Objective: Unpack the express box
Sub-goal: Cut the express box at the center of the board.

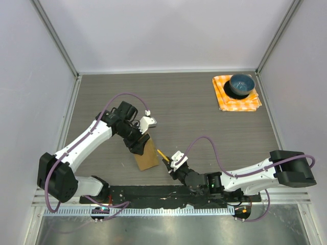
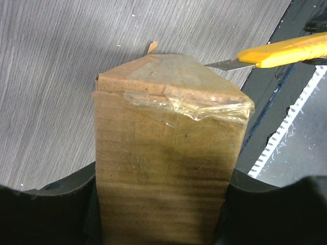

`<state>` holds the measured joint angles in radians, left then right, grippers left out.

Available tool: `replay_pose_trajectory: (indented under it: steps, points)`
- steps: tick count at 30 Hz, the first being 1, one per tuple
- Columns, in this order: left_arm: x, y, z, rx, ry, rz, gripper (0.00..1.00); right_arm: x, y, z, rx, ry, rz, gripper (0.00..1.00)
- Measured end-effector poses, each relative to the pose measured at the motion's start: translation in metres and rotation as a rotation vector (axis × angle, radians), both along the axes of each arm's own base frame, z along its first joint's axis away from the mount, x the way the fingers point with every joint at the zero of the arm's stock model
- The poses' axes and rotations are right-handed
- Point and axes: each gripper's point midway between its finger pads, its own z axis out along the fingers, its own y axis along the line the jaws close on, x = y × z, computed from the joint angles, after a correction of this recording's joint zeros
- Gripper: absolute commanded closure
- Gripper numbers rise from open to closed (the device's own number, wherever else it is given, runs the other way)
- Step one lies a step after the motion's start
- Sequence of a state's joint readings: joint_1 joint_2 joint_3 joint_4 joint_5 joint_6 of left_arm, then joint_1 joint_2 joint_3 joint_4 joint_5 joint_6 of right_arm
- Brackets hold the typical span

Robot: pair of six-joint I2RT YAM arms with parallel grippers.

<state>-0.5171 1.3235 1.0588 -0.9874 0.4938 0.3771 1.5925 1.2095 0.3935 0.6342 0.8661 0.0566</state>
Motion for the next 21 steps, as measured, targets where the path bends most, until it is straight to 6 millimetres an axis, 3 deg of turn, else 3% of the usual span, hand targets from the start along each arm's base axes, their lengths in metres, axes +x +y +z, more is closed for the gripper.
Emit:
replay_pose_trajectory:
  steps: [21]
  points:
    - [0.0001,0.0001,-0.0005,0.0,-0.001,0.002,1.0,-0.0021,0.0007,-0.0017,0.006,0.019,0.013,0.99]
